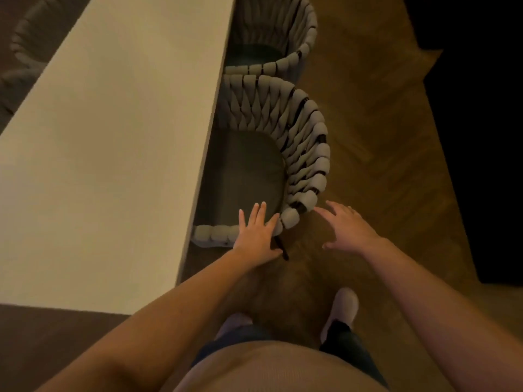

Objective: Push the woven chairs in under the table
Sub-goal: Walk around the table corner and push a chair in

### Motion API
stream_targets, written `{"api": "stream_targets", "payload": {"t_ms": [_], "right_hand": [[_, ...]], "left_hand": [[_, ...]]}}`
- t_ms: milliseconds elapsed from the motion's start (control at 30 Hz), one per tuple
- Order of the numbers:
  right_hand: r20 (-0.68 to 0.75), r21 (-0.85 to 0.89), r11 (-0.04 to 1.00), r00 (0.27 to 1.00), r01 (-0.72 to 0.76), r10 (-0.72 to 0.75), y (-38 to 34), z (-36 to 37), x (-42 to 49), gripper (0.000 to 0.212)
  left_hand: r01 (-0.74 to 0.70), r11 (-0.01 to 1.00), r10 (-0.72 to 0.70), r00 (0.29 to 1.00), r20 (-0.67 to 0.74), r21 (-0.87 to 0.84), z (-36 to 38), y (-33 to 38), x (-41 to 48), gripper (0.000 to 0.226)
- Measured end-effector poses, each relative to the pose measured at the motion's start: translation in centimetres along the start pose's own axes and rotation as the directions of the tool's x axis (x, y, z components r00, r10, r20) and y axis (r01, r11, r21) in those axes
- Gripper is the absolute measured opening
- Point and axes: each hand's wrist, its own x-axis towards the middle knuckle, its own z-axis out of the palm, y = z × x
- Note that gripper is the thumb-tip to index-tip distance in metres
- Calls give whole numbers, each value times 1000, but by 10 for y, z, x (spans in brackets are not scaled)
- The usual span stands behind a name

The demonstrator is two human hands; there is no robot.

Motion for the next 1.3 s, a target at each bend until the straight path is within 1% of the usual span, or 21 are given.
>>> {"api": "stream_targets", "payload": {"t_ms": [100, 167, 233, 367, 433, 500, 567, 633, 733, 800, 867, 967, 1000, 1067, 1100, 1133, 1200, 1300], "right_hand": [[26, -86, 991, 995, 102, -101, 55, -32, 25, 99], [39, -148, 977, 988, 154, -150, 84, -55, 41, 99], [55, -182, 964, 981, 193, -186, 105, -75, 59, 99], [95, -251, 920, 953, 302, -287, 127, -104, 107, 98], [139, -273, 885, 925, 379, -353, 127, -118, 134, 97], [160, -325, 829, 891, 455, -426, 124, -129, 165, 97], [185, -393, 759, 853, 519, -487, 119, -137, 200, 96], [213, -445, 690, 815, 571, -538, 114, -143, 230, 92], [321, -524, 560, 758, 641, -568, 109, -152, 270, 80], [351, -578, 495, 745, 649, -567, 109, -160, 291, 71], [399, -631, 400, 720, 665, -568, 109, -171, 315, 63], [464, -691, 250, 681, 678, -567, 109, -185, 340, 58], [474, -700, 221, 673, 679, -568, 107, -188, 349, 58], [528, -692, 139, 628, 708, -572, 104, -194, 364, 56], [563, -678, 91, 594, 730, -574, 104, -194, 369, 54], [587, -664, 51, 562, 746, -583, 105, -194, 373, 51], [598, -651, 14, 525, 759, -605, 109, -191, 377, 49], [567, -649, 33, 512, 760, -646, 114, -191, 376, 46]], "left_hand": [[159, 981, -163, 986, -25, -114, -5, 38, 31, 89], [258, 947, -268, 963, -26, -191, -7, 63, 47, 90], [325, 910, -338, 941, -6, -257, -11, 83, 60, 90], [414, 835, -431, 901, 36, -364, -24, 100, 89, 90], [466, 770, -479, 874, 87, -436, -26, 101, 107, 90], [509, 690, -514, 845, 147, -514, -27, 102, 125, 83], [547, 624, -525, 822, 220, -557, -29, 100, 144, 76], [584, 588, -532, 800, 276, -560, -32, 101, 159, 75], [613, 532, -560, 772, 301, -585, -32, 104, 178, 71], [631, 490, -587, 749, 307, -601, -33, 110, 185, 67], [672, 452, -634, 705, 318, -586, -33, 113, 192, 63], [722, 465, -671, 665, 328, -513, -32, 113, 199, 60], [738, 488, -677, 657, 331, -467, -36, 111, 202, 61], [755, 530, -675, 651, 347, -386, -46, 111, 214, 69], [761, 524, -674, 645, 360, -382, -51, 113, 222, 73], [773, 495, -679, 629, 378, -397, -54, 115, 229, 73], [808, 405, -714, 572, 404, -429, -55, 121, 240, 64], [850, 318, -793, 481, 374, -419, -56, 133, 247, 37]]}}
